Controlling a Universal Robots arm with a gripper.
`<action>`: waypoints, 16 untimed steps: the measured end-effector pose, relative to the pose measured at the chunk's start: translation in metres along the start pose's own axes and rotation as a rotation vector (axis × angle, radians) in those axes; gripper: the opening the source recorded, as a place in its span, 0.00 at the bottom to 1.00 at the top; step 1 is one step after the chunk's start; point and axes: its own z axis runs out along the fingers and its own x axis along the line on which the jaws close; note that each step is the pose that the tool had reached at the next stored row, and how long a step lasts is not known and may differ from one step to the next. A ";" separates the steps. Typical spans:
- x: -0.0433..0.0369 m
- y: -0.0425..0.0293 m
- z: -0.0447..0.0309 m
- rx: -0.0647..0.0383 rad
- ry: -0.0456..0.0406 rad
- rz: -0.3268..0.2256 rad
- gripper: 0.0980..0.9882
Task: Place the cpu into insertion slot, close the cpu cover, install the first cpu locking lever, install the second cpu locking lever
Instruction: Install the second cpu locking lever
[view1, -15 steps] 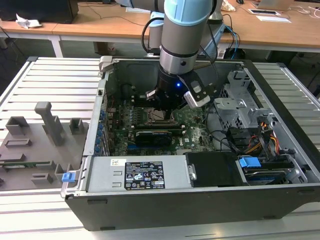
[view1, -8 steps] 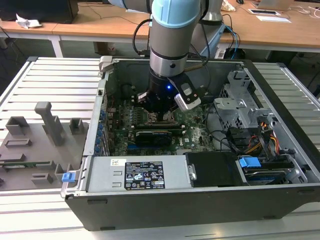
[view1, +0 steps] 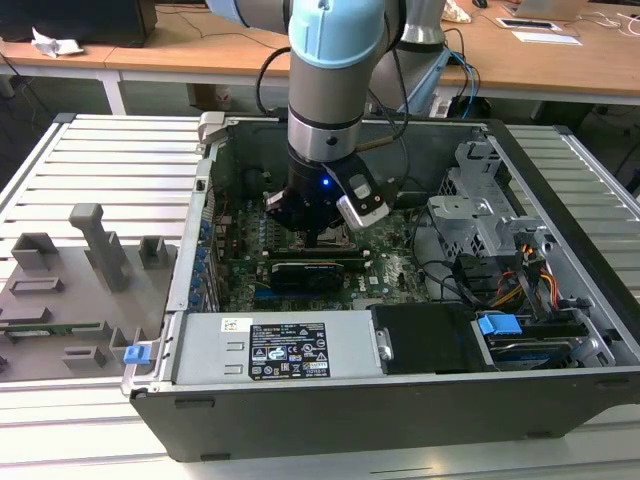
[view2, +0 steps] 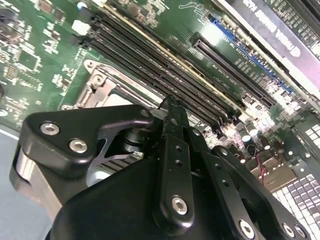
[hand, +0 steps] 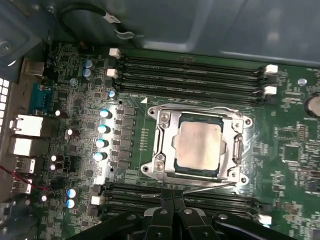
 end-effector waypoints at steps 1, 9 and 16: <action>0.0014 -0.0003 0.0007 -0.002 -0.0001 0.000 0.01; 0.0114 -0.0097 0.0035 -0.050 -0.0052 -0.001 0.01; 0.0130 -0.0109 0.0071 -0.077 -0.0077 -0.001 0.01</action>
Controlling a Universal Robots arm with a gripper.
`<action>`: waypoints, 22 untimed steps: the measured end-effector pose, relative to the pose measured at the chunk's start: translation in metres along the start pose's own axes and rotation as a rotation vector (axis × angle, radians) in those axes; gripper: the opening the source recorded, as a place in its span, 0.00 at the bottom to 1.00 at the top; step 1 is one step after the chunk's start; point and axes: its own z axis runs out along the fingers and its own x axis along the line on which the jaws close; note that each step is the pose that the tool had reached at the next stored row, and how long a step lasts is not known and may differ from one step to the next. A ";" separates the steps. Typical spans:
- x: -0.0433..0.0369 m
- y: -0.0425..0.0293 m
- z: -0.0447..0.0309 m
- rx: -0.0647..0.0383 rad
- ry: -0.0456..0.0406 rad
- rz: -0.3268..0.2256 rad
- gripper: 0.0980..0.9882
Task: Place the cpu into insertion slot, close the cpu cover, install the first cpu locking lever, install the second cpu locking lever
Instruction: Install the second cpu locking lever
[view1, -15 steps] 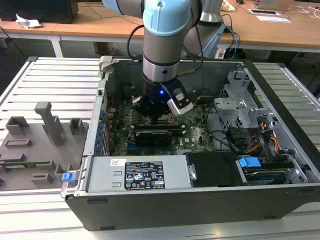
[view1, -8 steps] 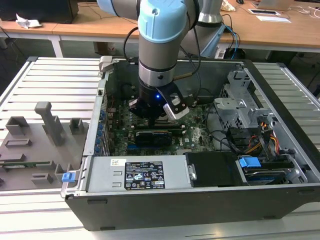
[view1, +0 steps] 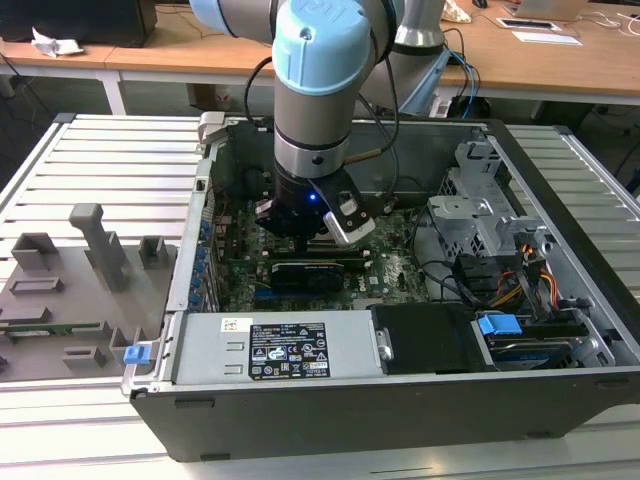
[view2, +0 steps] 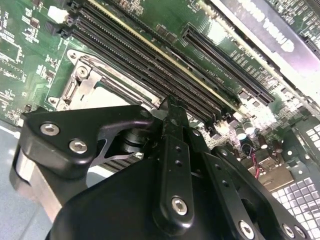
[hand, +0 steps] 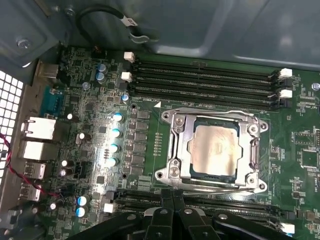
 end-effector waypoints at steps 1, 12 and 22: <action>0.0003 -0.0002 0.0010 -0.007 -0.0008 0.000 0.01; 0.0066 -0.0023 0.0111 -0.050 -0.0051 -0.001 0.01; 0.0091 -0.0025 0.0161 -0.080 -0.0081 -0.001 0.01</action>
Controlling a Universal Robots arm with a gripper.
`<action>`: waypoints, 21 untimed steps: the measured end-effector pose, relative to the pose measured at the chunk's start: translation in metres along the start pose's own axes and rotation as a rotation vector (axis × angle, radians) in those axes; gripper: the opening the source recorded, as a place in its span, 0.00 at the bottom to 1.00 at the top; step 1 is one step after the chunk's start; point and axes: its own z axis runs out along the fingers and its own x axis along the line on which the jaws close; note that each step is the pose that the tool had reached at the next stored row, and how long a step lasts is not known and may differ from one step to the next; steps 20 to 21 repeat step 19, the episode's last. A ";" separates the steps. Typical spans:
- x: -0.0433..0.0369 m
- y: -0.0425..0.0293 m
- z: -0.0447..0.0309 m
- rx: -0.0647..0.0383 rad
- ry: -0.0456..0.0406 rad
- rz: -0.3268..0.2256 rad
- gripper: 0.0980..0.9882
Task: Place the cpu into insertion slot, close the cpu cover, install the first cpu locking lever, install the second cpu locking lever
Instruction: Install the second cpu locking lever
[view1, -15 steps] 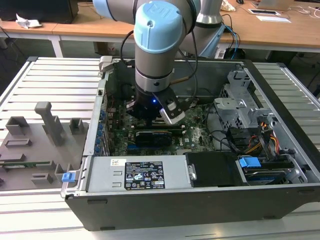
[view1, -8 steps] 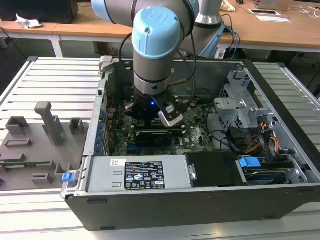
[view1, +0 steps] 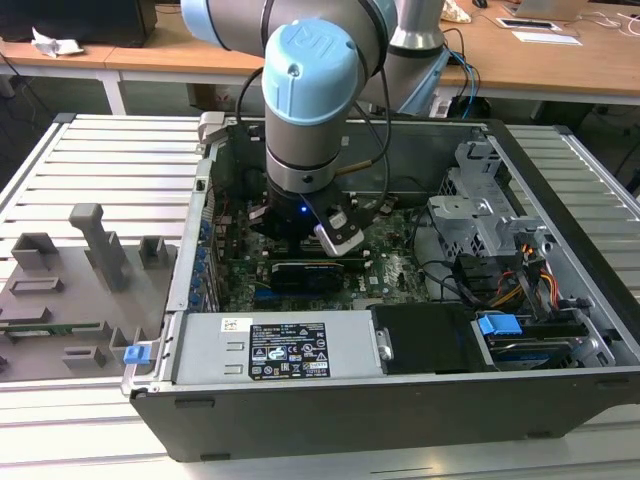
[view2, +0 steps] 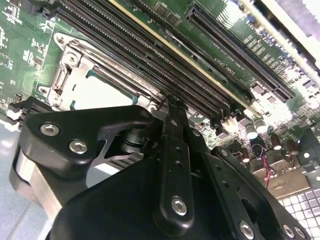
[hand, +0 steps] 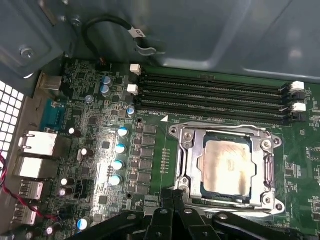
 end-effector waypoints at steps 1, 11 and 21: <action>0.0006 0.0002 0.0002 -0.001 0.0000 0.000 0.01; 0.0043 0.0036 -0.0041 -0.005 -0.0005 0.000 0.01; 0.0041 0.0060 -0.0131 -0.006 -0.0007 0.000 0.01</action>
